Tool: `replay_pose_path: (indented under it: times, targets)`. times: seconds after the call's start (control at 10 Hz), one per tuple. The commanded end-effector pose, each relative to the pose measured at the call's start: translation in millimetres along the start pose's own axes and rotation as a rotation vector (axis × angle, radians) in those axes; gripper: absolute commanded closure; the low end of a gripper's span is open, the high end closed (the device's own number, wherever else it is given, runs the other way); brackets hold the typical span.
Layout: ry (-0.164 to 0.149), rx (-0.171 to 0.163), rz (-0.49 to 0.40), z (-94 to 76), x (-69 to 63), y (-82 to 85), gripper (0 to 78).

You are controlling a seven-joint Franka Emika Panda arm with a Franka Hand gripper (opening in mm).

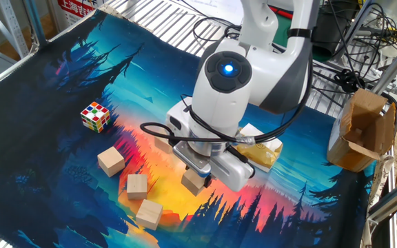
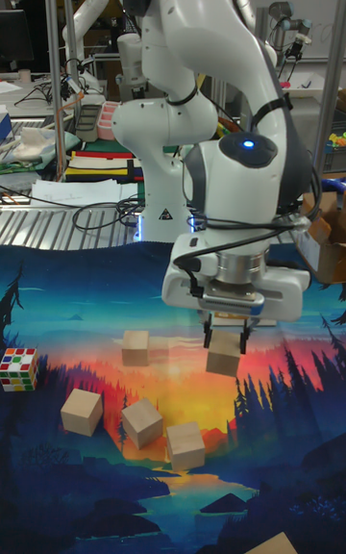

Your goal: Stack the blocks in a vertical line of five

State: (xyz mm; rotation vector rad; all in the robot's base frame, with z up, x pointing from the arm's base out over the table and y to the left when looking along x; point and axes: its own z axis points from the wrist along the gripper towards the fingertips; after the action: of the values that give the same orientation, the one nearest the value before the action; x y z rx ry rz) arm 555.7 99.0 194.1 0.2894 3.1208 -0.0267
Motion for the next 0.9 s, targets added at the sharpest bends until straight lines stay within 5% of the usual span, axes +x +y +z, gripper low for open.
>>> replay_pose_path:
  times: [0.1, 0.7, 0.9]
  targets:
    - [-0.004, 0.025, 0.050, -1.5, -0.8, 0.2, 76.3]
    - [-0.005, 0.017, 0.015, -1.5, -0.8, 0.2, 76.3]
    - [-0.005, 0.019, 0.006, 1.7, 10.7, -0.1, 76.3]
